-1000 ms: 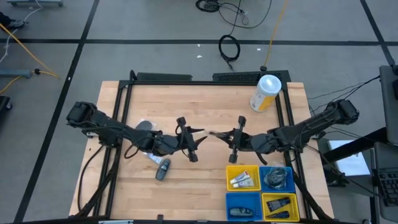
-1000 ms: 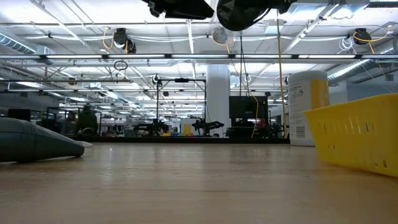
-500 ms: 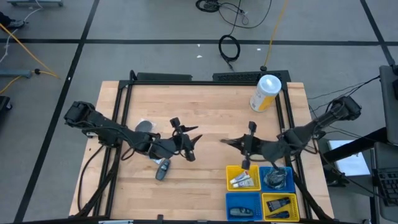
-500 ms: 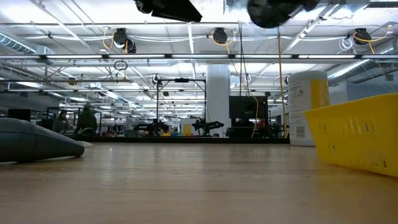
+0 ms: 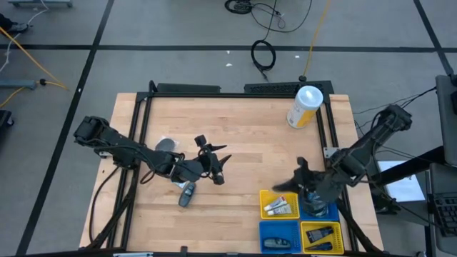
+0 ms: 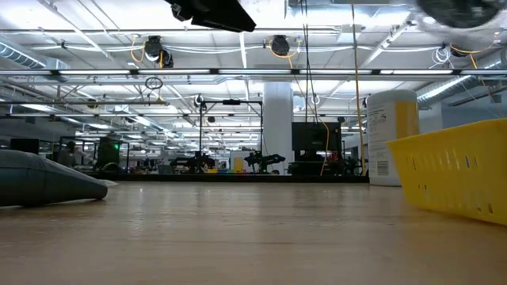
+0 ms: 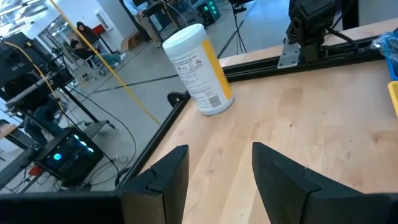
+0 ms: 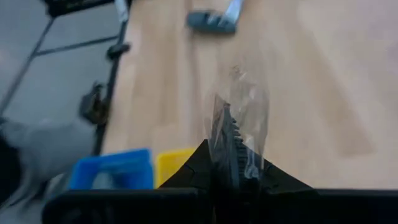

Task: Pick & Place Travel size toiletries
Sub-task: Put the black hairbrush into the top blue bin

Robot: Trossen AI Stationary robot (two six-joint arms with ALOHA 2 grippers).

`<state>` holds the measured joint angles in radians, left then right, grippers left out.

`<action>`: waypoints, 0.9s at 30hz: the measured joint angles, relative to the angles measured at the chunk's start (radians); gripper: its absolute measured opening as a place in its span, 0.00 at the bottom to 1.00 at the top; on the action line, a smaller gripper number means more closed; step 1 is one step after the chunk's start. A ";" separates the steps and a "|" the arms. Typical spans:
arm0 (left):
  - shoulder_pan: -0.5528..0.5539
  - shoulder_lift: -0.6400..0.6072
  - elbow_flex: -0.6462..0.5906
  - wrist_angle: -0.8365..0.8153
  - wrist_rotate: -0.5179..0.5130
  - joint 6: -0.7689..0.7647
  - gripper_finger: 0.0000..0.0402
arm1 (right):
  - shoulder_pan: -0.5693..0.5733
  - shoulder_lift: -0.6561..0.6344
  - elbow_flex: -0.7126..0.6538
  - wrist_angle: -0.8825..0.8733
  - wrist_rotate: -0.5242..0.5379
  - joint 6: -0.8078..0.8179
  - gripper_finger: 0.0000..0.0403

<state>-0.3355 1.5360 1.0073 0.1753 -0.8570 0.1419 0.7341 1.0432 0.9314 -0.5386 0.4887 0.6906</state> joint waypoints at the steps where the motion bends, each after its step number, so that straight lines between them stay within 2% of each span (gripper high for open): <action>1: 0.000 0.000 0.000 0.000 0.000 -0.006 0.43 | 0.010 0.002 0.000 -0.010 -0.023 0.035 0.06; 10: 0.000 0.000 0.000 0.000 0.001 -0.017 0.43 | 0.119 0.004 0.000 -0.155 -0.280 0.258 0.06; 16: 0.001 0.000 0.000 0.000 0.001 -0.017 0.43 | 0.168 -0.004 0.000 -0.261 -0.319 0.390 0.06; 23: 0.001 0.000 0.000 0.000 0.002 -0.023 0.43 | 0.221 -0.008 0.000 -0.373 -0.415 0.564 0.06; 27: 0.003 0.000 0.000 0.000 0.002 -0.022 0.43 | 0.243 -0.016 0.000 -0.388 -0.415 0.589 0.06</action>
<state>-0.3322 1.5360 1.0073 0.1757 -0.8547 0.1199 0.9773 1.0276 0.9314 -0.9267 0.0734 1.2794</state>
